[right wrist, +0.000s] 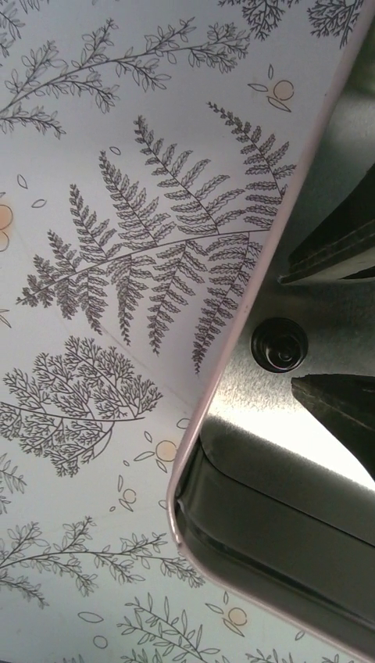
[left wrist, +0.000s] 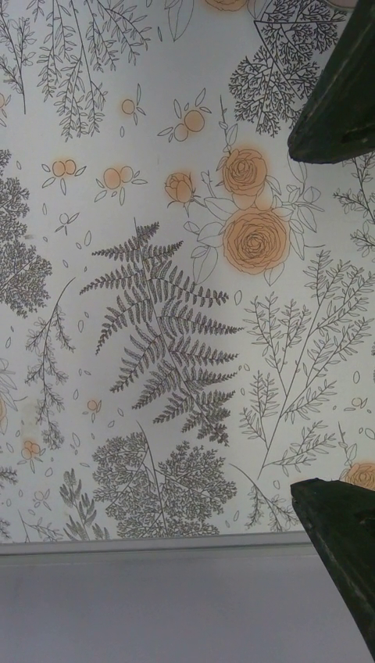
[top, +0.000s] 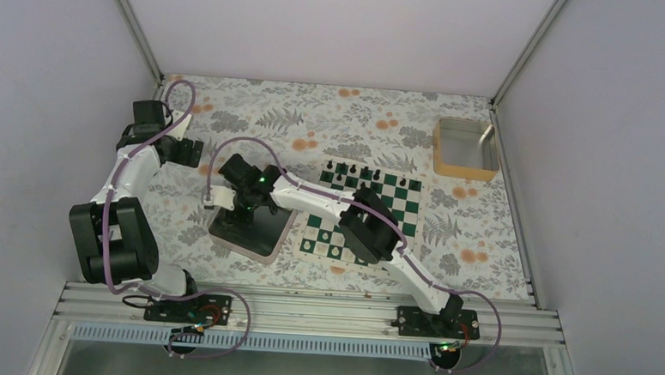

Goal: Set up the chess pieces on the board
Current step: Pick up the chess piece from the storage box.

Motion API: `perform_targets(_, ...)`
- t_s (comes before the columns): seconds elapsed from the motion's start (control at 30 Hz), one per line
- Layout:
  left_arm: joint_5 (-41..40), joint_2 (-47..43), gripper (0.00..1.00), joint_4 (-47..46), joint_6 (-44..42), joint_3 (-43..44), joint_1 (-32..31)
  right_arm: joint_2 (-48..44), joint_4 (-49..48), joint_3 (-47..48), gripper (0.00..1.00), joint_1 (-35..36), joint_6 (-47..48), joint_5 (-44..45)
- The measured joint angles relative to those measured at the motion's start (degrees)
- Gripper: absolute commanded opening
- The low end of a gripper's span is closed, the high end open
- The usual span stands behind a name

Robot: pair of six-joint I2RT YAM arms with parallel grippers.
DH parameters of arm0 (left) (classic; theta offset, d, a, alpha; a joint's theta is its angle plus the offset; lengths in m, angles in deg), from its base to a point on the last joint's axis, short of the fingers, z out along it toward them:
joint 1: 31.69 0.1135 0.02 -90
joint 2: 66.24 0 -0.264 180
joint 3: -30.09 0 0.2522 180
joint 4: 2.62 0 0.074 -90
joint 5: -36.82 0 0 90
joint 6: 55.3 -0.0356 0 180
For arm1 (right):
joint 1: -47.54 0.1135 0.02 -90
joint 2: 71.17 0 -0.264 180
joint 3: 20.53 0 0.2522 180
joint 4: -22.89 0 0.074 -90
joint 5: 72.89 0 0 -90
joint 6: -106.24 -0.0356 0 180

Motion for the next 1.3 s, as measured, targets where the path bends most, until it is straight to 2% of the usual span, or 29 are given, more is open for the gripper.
perform_targets(0.9, 0.3, 0.0, 1.0, 0.0, 0.0, -0.1, 0.0, 0.0, -1.1, 0.0, 0.25, 1.0, -1.3, -0.3)
perform_targets(1.3, 0.8, 0.0, 1.0, 0.0, 0.0, -0.1, 0.0, 0.7, -1.3, 0.0, 0.1, 1.1, -1.3, -0.2)
